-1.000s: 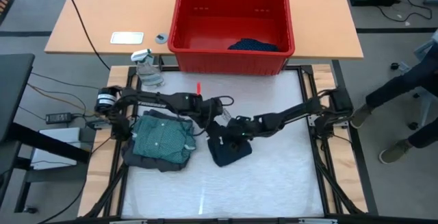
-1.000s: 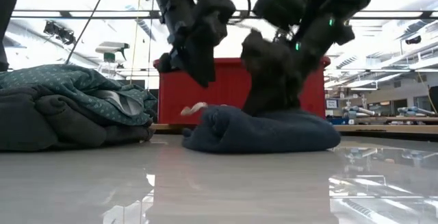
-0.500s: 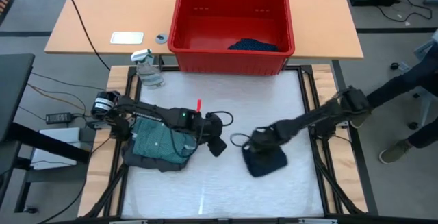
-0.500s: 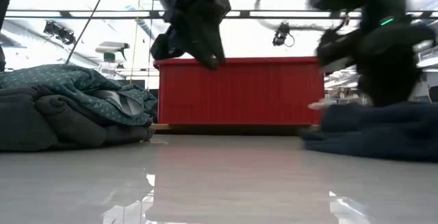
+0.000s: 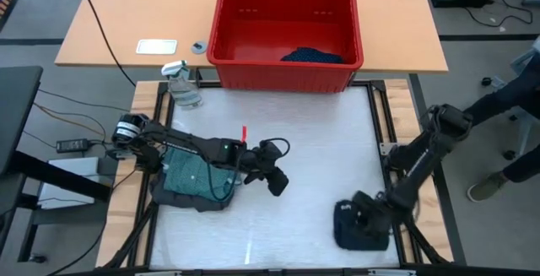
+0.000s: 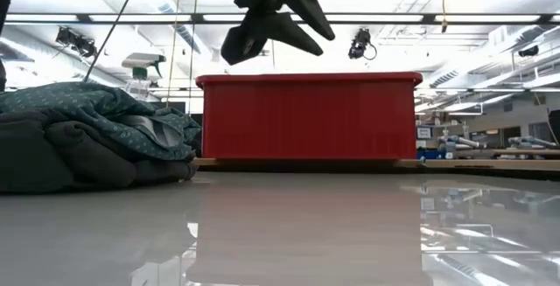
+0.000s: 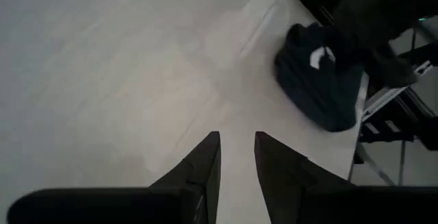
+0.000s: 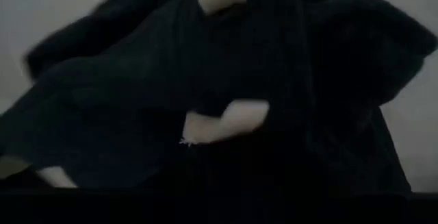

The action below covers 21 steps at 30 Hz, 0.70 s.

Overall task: Fold Laundry from Bin
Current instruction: Fold the dark blue short on the table, then put the blue polo shirt on the table

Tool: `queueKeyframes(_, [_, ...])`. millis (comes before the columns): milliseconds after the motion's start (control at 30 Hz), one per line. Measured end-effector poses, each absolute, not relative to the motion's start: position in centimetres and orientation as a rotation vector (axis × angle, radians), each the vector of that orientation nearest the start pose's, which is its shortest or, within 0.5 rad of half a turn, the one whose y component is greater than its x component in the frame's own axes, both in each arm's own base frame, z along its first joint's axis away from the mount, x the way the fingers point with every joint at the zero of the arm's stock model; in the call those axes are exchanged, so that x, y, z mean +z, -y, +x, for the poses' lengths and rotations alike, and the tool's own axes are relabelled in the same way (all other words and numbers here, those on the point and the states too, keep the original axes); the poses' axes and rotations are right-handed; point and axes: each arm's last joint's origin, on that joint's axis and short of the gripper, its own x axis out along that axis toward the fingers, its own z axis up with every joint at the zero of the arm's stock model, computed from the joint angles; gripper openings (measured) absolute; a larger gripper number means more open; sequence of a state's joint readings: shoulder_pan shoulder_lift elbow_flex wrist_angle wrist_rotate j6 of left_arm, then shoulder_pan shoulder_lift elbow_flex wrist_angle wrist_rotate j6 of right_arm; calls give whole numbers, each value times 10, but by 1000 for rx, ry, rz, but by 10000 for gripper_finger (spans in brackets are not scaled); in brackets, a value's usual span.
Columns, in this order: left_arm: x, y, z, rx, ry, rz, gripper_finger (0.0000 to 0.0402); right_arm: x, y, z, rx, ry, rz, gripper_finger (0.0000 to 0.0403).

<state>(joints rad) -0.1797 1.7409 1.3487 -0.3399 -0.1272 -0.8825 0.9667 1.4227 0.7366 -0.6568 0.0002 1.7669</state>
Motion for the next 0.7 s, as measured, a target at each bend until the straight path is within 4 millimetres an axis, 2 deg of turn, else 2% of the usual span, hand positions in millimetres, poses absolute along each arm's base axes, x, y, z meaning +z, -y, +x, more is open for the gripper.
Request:
queueKeyframes(100, [264, 65, 379, 255, -688, -697, 96, 173, -201, 126, -387, -1358, 784, 144])
queueKeyframes(200, [274, 59, 376, 243, -659, -673, 96, 192, -205, 128, -343, -1245, 748, 148])
queueKeyframes(333, [297, 40, 367, 221, -588, -594, 107, 224, -192, 131, -383, -1066, 685, 163])
queueKeyframes(500, [325, -9, 353, 298, -479, -555, 152, 261, -155, 137, -462, -887, 520, 189])
queueKeyframes(600, [340, -46, 340, 378, -405, -542, 182, 277, -118, 146, -543, -826, 440, 195])
queueKeyframes(700, [351, -85, 327, 460, -346, -464, 195, 291, -79, 158, -586, -778, 404, 192])
